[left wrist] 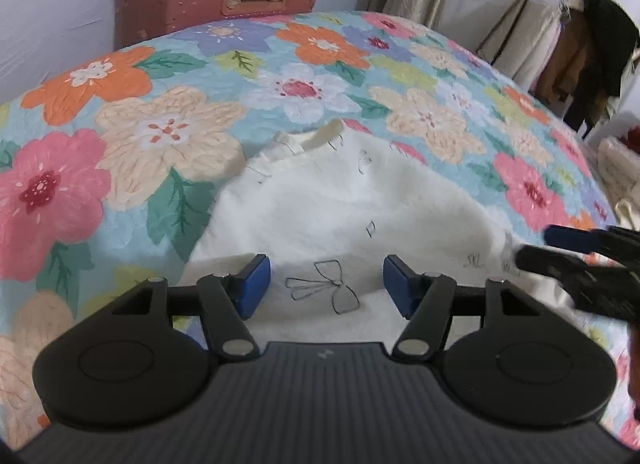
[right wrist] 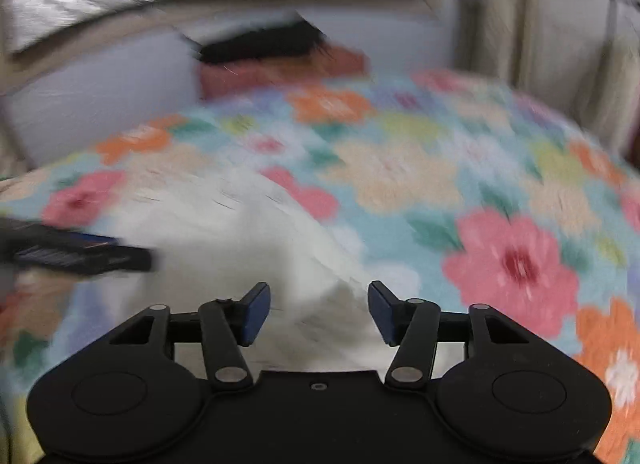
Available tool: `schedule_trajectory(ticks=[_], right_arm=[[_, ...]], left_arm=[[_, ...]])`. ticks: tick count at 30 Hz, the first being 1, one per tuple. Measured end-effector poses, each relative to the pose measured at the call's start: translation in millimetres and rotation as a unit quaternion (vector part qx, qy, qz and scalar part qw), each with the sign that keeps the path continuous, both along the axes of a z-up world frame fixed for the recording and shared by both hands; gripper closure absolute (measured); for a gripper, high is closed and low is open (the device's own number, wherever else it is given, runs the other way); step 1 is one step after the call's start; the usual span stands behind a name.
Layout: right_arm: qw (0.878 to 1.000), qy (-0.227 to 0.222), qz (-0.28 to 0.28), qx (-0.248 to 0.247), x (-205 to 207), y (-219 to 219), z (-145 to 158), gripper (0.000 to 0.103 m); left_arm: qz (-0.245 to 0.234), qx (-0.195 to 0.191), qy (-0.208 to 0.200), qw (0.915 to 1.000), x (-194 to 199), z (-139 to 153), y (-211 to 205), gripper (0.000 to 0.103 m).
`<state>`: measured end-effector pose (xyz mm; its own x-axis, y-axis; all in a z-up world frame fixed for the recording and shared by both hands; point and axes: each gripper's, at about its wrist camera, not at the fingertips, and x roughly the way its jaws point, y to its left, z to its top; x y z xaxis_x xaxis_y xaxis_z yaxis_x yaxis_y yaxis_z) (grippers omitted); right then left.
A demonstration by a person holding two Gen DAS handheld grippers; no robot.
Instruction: Fold clothes
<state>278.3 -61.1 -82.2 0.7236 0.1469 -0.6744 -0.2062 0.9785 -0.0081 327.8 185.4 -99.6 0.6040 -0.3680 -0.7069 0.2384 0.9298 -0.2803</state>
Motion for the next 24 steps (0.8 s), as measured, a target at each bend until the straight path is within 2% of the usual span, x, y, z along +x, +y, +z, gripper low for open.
schedule_trajectory(ticks=[2,5,8,10,12,13,16,19,20,22,24], right_arm=[[0.999,-0.025,0.046,-0.015,-19.6,18.2,10.5,0.032],[0.991,-0.015,0.115,-0.06,-35.5,50.9,6.1,0.028],[0.978,-0.017,0.16,-0.134,-50.7,84.0,-8.7,0.027],[0.965,-0.018,0.167,-0.204,-55.3,105.0,-26.0,0.027],[0.945,-0.026,0.172,-0.276,-55.1,118.9,-44.0,0.028],[0.932,-0.035,0.175,-0.317,-54.0,125.1,-53.9,0.029],[0.902,-0.065,0.162,-0.394,-46.2,132.1,-68.6,0.029],[0.867,-0.078,0.172,-0.461,-30.4,144.4,-79.1,0.03],[0.877,-0.072,0.166,-0.446,-25.2,143.7,-73.3,0.034],[0.897,-0.059,0.151,-0.412,-14.9,142.0,-60.8,0.072],[0.905,-0.085,0.135,-0.393,-18.1,136.8,-45.6,0.076]], left_arm=[[0.012,-0.005,0.002,0.9999,1.6,1.3,7.6,0.041],[0.026,-0.021,0.012,0.9994,3.8,0.4,20.3,0.041],[0.035,-0.025,0.022,0.9988,4.4,-1.9,28.5,0.041],[0.036,0.0,0.024,0.9991,3.8,-4.6,27.9,0.041],[0.038,0.026,0.02,0.9987,2.8,-7.1,26.8,0.041],[0.039,0.032,0.02,0.9985,3.3,-8.2,27.3,0.041],[0.05,0.018,0.026,0.9982,6.6,-10.4,34.8,0.041],[0.068,0.002,0.031,0.9972,11.1,-12.7,41.9,0.041],[0.072,0.002,0.03,0.9969,12.8,-13.7,42.8,0.041],[0.074,0.001,0.028,0.9969,14.3,-15.0,43.1,0.041],[0.069,-0.009,0.027,0.9972,14.6,-15.2,43.3,0.041]])
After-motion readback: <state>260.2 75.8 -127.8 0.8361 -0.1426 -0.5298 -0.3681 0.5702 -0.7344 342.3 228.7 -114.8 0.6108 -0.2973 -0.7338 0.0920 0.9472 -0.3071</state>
